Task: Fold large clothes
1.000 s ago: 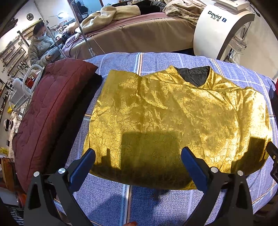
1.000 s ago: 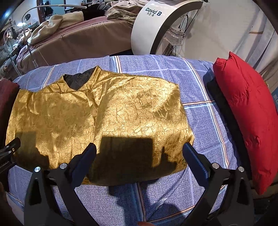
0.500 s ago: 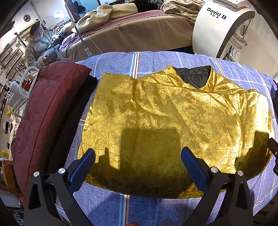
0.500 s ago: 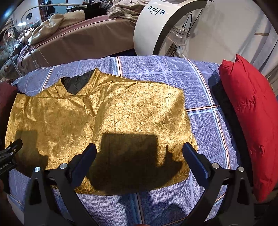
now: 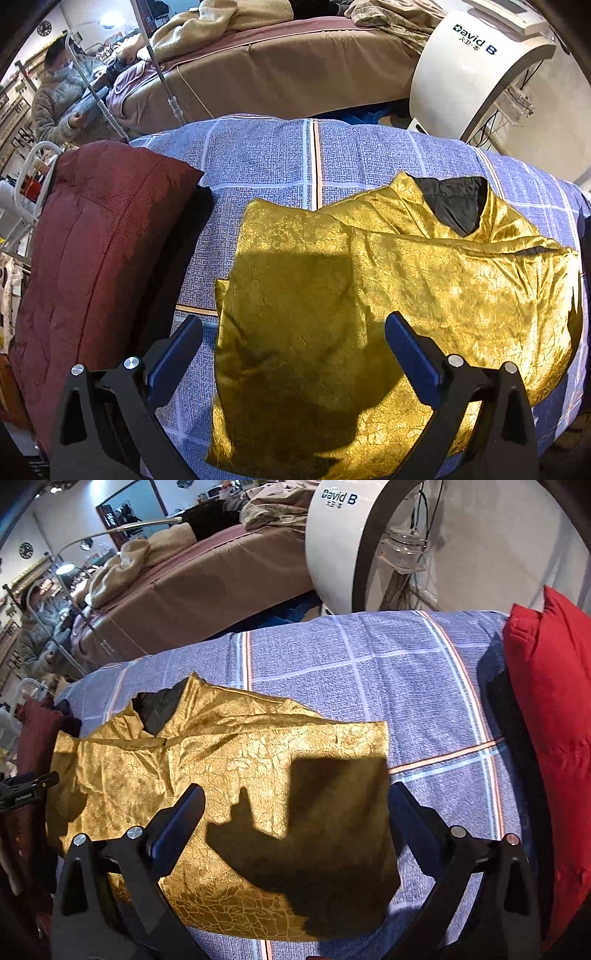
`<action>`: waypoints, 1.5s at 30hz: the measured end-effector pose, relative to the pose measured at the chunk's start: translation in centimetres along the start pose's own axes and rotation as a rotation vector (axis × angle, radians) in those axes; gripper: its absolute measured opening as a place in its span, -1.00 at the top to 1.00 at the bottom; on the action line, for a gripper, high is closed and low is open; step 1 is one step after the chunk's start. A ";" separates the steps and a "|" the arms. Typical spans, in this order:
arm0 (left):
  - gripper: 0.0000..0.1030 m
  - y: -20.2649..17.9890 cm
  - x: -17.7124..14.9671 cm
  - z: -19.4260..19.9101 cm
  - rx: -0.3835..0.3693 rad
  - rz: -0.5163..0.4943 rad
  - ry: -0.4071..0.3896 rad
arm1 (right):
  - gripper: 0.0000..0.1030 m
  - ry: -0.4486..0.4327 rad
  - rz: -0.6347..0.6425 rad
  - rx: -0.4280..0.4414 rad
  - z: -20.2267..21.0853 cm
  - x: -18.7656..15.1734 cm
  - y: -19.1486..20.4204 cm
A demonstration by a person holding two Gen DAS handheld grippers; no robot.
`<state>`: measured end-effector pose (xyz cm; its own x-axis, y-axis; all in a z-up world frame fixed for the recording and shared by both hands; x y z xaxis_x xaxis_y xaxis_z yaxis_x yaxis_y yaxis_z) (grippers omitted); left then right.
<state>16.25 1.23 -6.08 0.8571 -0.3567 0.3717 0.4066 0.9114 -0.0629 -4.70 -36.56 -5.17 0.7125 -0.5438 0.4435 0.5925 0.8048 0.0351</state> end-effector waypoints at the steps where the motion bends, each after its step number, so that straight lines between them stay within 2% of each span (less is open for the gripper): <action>1: -0.88 0.5 0.2 -0.2 -0.020 0.000 -0.006 | -0.89 -0.008 0.009 0.009 -0.4 0.1 -0.3; 5: -0.88 1.7 0.4 -0.8 -0.086 -0.059 -0.040 | -0.89 -0.070 0.119 0.004 -1.5 0.2 -1.5; 7: -0.88 2.1 0.8 -1.3 -0.130 -0.065 -0.047 | -0.89 -0.035 0.134 0.017 -2.6 -0.1 -2.3; 12: -0.88 3.3 1.2 -3.5 -0.238 0.033 0.004 | -0.89 0.011 0.117 0.098 -5.0 -0.3 -3.0; 14: -0.88 3.6 1.7 -4.1 -0.238 0.042 0.001 | -0.89 0.025 0.099 0.085 -6.0 0.2 -3.4; 16: -0.88 4.0 1.6 -5.2 -0.217 0.060 0.038 | -0.89 0.058 0.076 0.118 -7.1 0.5 -3.5; 19: -0.88 4.2 1.4 -6.5 -0.270 0.104 0.091 | -0.89 0.099 0.080 0.160 -8.2 0.7 -2.6; 24: -0.88 3.9 1.5 -7.6 -0.193 0.054 0.129 | -0.89 0.131 0.127 0.133 -9.9 0.8 -1.5; 26: -0.88 4.2 1.5 -7.7 -0.187 0.053 0.132 | -0.85 0.135 0.121 0.131 -10.2 0.9 -1.2; 27: -0.88 4.4 1.5 -7.9 -0.190 0.061 0.138 | -0.78 0.129 0.121 0.138 -10.2 1.0 -1.0; 28: -0.88 4.6 1.4 -8.0 -0.197 0.070 0.145 | -0.52 0.129 0.129 0.143 -10.1 1.0 -0.8; 29: -0.88 4.6 1.4 -8.0 -0.209 0.072 0.144 | -0.14 0.129 0.138 0.157 -10.0 1.0 -0.4; 30: -0.88 4.3 1.3 -7.9 -0.221 0.057 0.139 | 0.07 0.134 0.146 0.178 -9.9 1.0 -0.1; 31: -0.88 4.0 1.2 -7.8 -0.217 0.031 0.141 | 0.44 0.138 0.150 0.198 -9.7 0.9 0.1; 32: -0.88 3.6 1.2 -7.7 -0.202 0.004 0.146 | 0.54 0.135 0.152 0.213 -9.4 0.9 0.4; 35: -0.79 2.6 1.1 -7.1 -0.196 -0.042 0.149 | 0.73 0.097 0.191 0.196 -8.0 0.8 1.1; 38: -0.39 2.6 1.0 -6.2 -0.221 -0.041 0.144 | 0.81 0.085 0.194 0.205 -6.9 0.5 1.4; 39: -0.19 2.7 0.9 -5.6 -0.231 -0.040 0.134 | 0.82 0.078 0.194 0.211 -6.6 0.5 1.4; 43: -0.12 3.1 0.4 -4.4 -0.229 -0.036 0.107 | 0.87 0.043 0.177 0.256 -4.8 0.1 1.4; 45: -0.11 2.7 -0.3 -3.7 -0.232 -0.065 0.098 | 0.88 0.027 0.189 0.273 -3.9 -0.2 1.9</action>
<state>18.21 3.02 -9.76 0.8486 -0.4416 0.2913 0.5141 0.8183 -0.2571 -2.24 -35.85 -8.71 0.8120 -0.3823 0.4410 0.3291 0.9239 0.1950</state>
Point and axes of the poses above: each gripper's, at about its wrist camera, not at the fingertips, and z roughly against the way its jaws point, y to its left, x to its top, the point moved 5 cm from there along -z, roughly the way its jaws point, and after that the axes turned 9 degrees about -x, right-handed, at the moved point
